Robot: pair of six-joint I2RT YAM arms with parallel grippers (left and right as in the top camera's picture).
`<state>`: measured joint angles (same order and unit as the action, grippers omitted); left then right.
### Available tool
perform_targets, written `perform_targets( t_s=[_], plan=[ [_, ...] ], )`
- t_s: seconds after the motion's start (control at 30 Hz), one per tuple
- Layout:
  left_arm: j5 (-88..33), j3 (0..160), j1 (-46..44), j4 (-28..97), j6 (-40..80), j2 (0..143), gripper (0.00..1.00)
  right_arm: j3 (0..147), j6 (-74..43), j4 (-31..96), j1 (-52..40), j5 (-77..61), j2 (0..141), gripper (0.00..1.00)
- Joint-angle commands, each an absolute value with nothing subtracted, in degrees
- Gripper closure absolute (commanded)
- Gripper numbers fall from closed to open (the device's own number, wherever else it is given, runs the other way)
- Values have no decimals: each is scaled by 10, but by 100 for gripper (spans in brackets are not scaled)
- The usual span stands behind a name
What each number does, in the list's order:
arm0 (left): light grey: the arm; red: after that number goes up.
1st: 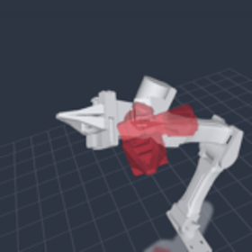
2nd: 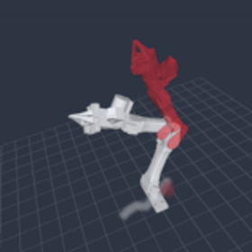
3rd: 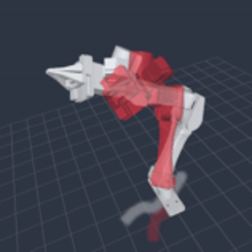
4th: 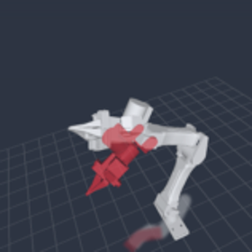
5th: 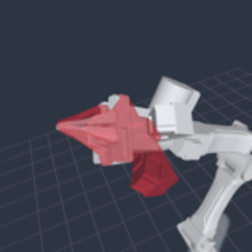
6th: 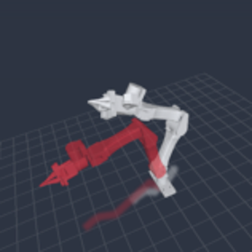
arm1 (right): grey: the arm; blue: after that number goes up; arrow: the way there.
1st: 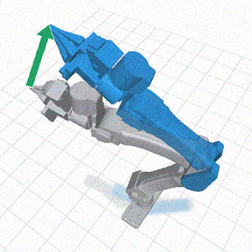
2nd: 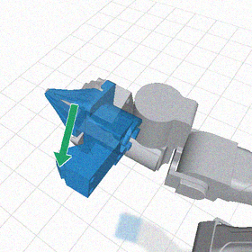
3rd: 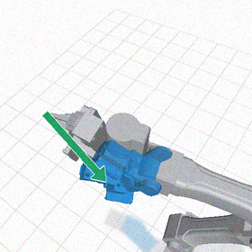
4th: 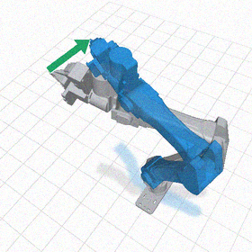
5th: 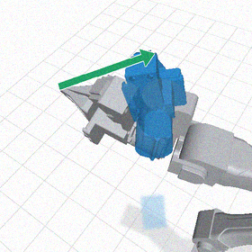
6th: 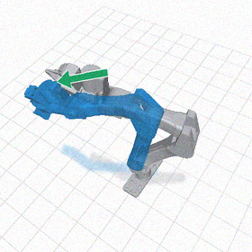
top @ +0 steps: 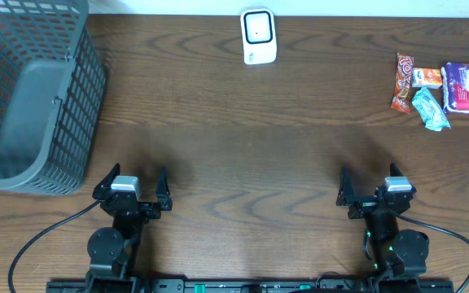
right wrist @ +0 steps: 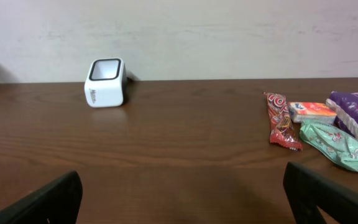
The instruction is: Scan the item barcode
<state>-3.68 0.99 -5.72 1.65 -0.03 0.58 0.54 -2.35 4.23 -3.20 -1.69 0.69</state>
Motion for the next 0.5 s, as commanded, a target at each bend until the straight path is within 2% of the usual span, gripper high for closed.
perform_targets(
  t_s=[0.0, 0.47],
  plan=[
    [-36, 2, -54, 41, -8, 1, 2, 3, -27, 43, -34, -16, 3, 1],
    [-36, 2, -54, 42, -27, 1, 2, 3, -27, 43, -34, -16, 3, 1]
  ],
)
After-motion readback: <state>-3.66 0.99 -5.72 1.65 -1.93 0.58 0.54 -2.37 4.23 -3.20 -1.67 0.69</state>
